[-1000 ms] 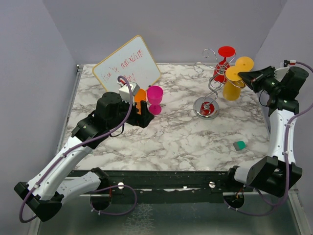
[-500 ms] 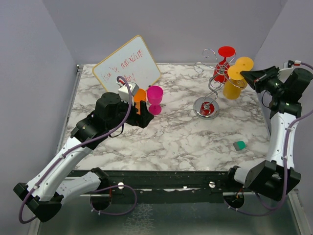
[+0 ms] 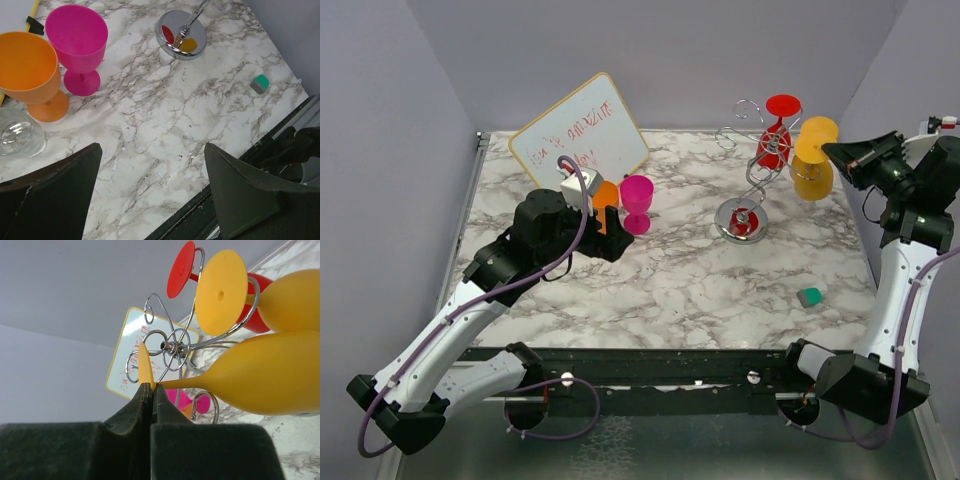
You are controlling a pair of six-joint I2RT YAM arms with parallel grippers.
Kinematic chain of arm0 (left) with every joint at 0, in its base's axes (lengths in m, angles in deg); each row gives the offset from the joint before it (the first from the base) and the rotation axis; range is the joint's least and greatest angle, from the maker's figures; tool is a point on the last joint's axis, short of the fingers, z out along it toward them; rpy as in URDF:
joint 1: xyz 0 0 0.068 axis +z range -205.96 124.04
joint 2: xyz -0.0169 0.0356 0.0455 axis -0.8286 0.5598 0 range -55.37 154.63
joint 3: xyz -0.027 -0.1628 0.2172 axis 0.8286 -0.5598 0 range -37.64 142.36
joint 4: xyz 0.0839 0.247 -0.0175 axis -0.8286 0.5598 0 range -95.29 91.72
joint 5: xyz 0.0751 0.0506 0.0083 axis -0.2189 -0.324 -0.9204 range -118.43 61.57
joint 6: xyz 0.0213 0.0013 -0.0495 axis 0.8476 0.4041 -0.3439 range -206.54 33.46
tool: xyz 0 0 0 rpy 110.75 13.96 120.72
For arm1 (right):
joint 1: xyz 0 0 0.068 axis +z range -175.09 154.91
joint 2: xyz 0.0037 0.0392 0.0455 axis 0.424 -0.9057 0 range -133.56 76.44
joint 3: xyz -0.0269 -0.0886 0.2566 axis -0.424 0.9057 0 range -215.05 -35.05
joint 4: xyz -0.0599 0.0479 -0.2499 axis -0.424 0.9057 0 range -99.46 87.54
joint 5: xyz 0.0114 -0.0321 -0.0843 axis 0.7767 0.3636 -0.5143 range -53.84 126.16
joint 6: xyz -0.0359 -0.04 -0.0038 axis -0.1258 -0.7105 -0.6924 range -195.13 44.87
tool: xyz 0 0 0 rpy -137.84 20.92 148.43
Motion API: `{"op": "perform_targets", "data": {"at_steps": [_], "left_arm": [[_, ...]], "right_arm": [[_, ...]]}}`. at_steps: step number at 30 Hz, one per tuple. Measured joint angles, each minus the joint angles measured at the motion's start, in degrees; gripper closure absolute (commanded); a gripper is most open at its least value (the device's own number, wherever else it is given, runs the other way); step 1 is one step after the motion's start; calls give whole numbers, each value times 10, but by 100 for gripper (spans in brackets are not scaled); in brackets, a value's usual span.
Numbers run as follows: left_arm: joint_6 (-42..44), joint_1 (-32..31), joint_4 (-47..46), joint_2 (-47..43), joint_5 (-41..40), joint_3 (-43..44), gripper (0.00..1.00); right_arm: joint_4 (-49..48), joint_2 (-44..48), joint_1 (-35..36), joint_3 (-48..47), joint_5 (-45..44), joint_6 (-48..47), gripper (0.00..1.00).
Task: Take the wine glass off the wine glass rack
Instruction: Pick up the wine glass from the wine rack.
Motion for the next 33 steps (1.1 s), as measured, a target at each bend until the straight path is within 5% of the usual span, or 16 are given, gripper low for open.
{"op": "perform_targets", "data": {"at_steps": [15, 33], "left_arm": [[0, 0, 0, -2, 0, 0, 15], [7, 0, 5, -29, 0, 0, 15]], "right_arm": [[135, 58, -3, -72, -139, -111, 99], [178, 170, 36, -93, -73, -115, 99]]}}
